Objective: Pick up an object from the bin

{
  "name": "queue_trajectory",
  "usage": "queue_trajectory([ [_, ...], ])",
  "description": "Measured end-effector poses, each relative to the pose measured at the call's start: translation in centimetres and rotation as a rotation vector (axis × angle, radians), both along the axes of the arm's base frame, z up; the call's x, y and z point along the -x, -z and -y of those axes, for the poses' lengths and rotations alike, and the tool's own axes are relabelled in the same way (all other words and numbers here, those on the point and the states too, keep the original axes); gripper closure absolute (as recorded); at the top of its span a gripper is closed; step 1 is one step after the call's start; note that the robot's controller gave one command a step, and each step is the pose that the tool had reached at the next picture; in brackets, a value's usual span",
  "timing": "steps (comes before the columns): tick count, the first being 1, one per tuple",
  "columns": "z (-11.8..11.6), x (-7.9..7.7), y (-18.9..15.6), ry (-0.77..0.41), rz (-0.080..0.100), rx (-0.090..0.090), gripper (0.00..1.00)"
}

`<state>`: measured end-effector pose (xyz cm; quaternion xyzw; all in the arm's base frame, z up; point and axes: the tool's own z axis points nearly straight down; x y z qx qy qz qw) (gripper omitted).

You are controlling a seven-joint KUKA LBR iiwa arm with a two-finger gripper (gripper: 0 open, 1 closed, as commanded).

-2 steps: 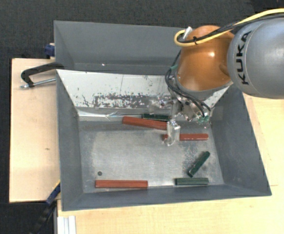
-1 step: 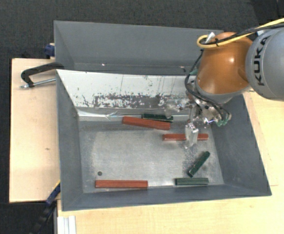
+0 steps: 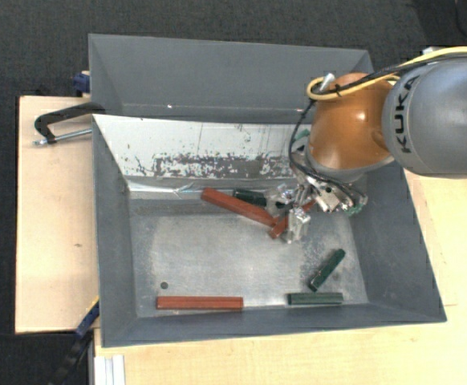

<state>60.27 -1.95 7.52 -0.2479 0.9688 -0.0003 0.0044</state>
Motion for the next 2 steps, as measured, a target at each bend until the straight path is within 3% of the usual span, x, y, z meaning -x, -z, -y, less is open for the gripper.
queue_trajectory([
  [1, 0.0, 0.0, 0.0, 0.0, 0.0, 0.0, 1.0],
  [2, 2.3, 3.9, -12.9, -0.036, -0.003, 0.0, 1.0],
])
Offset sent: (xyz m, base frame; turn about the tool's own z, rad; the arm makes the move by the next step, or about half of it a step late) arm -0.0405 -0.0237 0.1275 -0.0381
